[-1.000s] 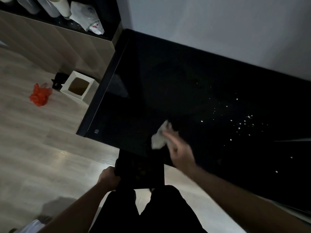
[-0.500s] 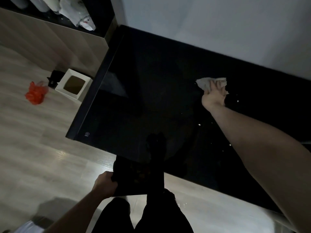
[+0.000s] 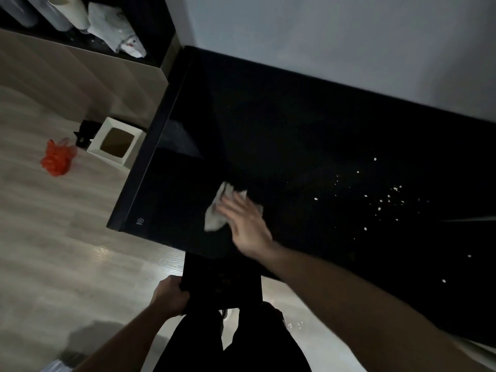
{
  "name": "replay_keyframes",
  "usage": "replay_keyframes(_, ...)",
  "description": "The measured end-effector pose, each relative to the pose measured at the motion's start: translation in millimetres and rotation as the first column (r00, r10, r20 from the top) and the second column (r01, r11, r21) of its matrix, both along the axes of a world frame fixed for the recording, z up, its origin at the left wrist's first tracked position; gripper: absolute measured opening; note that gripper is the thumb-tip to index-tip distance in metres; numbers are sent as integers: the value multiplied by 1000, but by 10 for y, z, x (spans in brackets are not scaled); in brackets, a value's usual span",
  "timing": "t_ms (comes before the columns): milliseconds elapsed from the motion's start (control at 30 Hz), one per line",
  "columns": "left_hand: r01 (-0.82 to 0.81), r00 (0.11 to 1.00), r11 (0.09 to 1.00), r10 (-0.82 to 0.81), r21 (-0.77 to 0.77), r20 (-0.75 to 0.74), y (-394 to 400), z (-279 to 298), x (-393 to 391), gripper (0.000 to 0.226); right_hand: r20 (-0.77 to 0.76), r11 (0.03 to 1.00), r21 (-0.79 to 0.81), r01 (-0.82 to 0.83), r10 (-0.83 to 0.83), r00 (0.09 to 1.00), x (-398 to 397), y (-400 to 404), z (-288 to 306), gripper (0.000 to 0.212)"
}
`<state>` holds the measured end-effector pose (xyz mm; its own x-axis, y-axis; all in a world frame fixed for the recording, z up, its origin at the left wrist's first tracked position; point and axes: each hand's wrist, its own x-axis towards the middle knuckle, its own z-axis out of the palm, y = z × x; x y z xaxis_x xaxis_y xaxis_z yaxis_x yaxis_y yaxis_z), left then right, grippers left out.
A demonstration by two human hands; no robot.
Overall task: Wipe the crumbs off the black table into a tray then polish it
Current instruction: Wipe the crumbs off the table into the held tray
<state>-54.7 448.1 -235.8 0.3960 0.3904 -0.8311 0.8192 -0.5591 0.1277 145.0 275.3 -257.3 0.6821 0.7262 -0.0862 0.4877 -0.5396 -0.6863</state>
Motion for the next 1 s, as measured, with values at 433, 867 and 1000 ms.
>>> replay_keyframes(433, 83, 997, 995, -83, -48, 5, 137, -8, 51, 22, -168, 853, 101, 512, -493, 854, -65, -918, 596, 55)
replay_keyframes(867, 171, 985, 985, -170, -33, 41, 345, -124, 53, 16, 84, 706, -195, 680, -679, 729, 239, -1096, 146, 59)
replay_keyframes(1000, 145, 989, 987, -142, -62, 51, 325, -41, 48, 16, -20, 785, -135, 605, -612, 790, -630, -694, 168, 61)
